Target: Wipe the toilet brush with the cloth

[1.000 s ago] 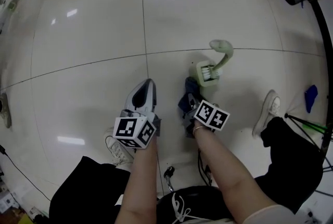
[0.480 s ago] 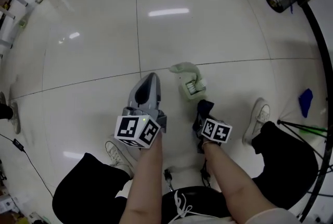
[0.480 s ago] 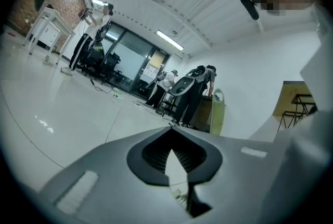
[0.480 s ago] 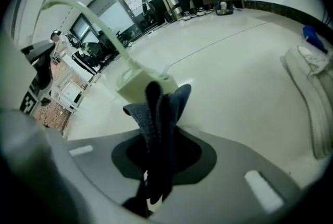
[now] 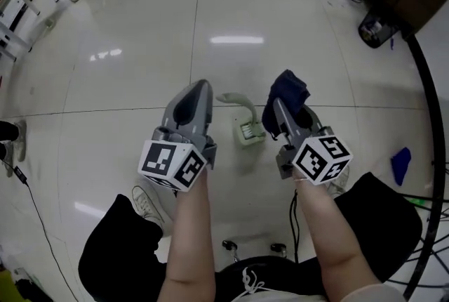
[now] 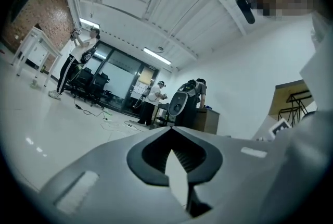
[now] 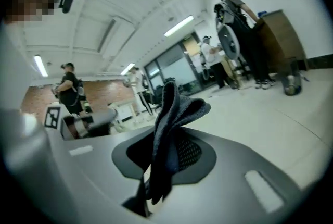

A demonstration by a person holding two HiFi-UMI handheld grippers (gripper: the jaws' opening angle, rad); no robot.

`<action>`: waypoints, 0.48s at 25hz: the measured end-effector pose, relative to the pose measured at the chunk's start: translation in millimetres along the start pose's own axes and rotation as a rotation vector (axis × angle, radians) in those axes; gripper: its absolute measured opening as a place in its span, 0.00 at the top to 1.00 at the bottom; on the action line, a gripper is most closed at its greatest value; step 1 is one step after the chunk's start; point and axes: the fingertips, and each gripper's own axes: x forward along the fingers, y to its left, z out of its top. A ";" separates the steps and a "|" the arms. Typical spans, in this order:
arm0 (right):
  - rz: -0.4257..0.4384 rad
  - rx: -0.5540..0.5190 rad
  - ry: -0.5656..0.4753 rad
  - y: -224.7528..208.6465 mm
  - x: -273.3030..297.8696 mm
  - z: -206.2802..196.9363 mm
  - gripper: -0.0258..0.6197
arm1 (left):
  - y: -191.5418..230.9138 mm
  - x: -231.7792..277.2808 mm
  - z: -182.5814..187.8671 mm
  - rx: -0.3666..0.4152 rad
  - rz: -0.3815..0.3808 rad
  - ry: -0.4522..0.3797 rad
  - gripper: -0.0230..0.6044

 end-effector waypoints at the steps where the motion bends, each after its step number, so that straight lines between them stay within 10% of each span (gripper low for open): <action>1: 0.082 -0.016 -0.025 21.2 3.8 20.9 0.85 | -4.3 2.7 -2.8 0.002 -0.013 0.020 0.95; 6: 0.391 -0.015 -0.029 96.9 25.5 61.9 0.85 | -9.4 4.1 -21.8 0.036 0.003 0.078 0.95; 12: 0.367 -0.014 0.116 70.9 53.9 20.9 0.85 | -9.8 0.9 -19.5 0.048 0.049 0.032 0.95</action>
